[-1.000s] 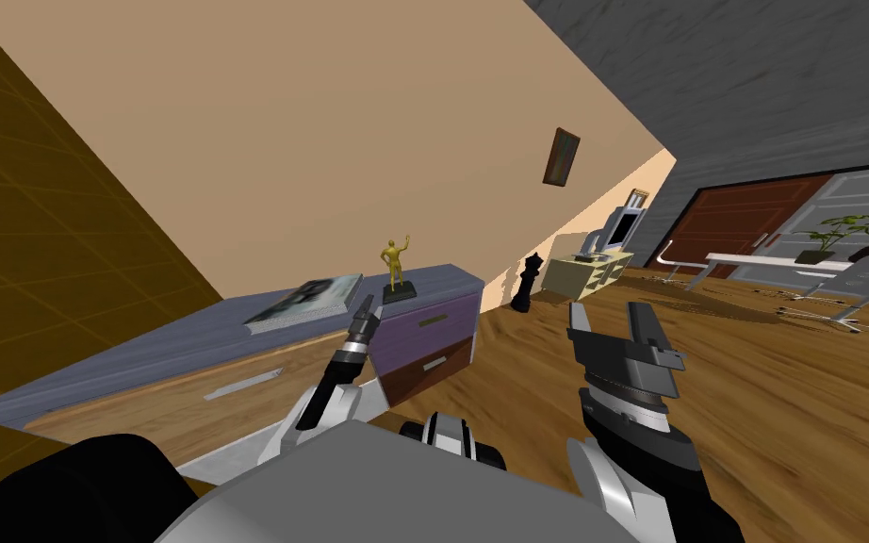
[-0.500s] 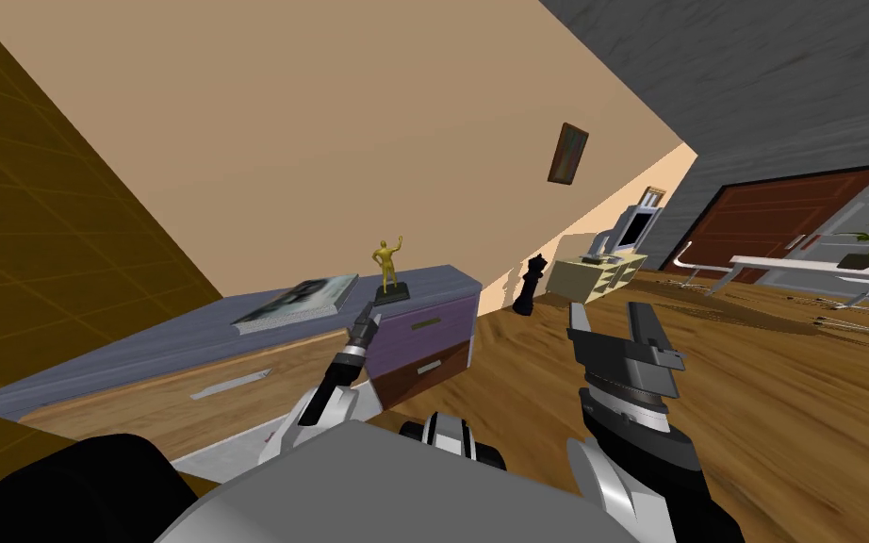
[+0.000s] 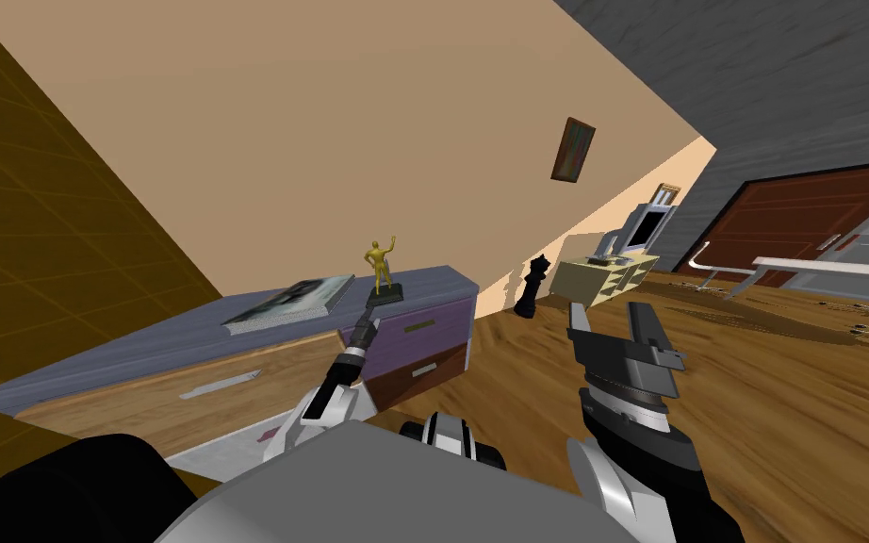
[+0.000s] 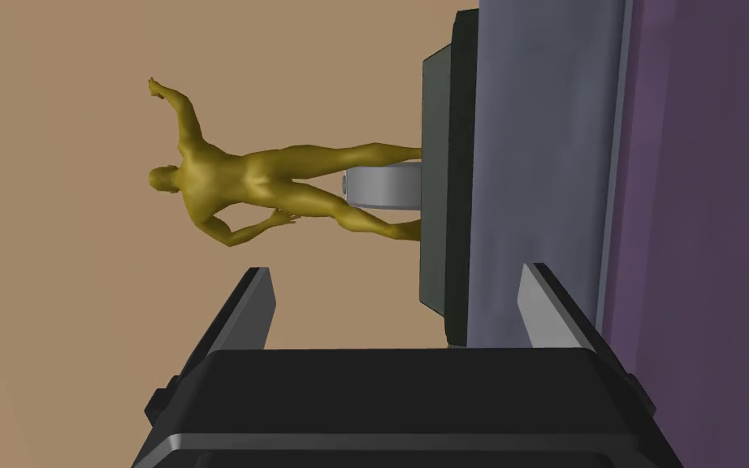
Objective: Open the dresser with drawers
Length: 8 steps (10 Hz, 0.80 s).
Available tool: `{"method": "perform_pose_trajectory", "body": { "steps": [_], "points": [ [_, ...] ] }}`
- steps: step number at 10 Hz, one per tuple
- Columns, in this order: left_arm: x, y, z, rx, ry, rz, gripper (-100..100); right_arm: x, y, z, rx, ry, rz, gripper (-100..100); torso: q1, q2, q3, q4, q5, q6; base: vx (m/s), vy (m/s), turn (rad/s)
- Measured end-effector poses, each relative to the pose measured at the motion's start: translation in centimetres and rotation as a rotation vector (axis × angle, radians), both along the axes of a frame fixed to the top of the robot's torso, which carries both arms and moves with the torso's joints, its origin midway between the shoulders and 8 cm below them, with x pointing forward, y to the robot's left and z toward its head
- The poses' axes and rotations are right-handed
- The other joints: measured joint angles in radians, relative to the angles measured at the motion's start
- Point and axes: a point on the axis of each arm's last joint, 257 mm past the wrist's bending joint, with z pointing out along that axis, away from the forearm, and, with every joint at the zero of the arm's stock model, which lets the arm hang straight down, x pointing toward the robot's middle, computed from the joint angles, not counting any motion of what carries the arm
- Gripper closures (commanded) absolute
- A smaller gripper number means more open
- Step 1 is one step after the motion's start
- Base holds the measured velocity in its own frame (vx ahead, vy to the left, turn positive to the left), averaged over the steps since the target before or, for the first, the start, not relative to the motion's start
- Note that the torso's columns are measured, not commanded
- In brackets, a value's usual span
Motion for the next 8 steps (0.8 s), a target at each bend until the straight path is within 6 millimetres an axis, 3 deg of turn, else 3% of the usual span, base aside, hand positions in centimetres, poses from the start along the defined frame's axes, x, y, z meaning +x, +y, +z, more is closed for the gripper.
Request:
{"method": "perform_pose_trajectory", "body": {
  "steps": [8],
  "points": [
    [-0.5,4.7,-9.4,-0.126,0.182,0.103,-100,0.0,0.0,0.0,0.0,0.0,0.0,0,0.002,0.001,0.001,0.0,0.0,0.0,0.074,-0.147,0.075]
  ]
}}
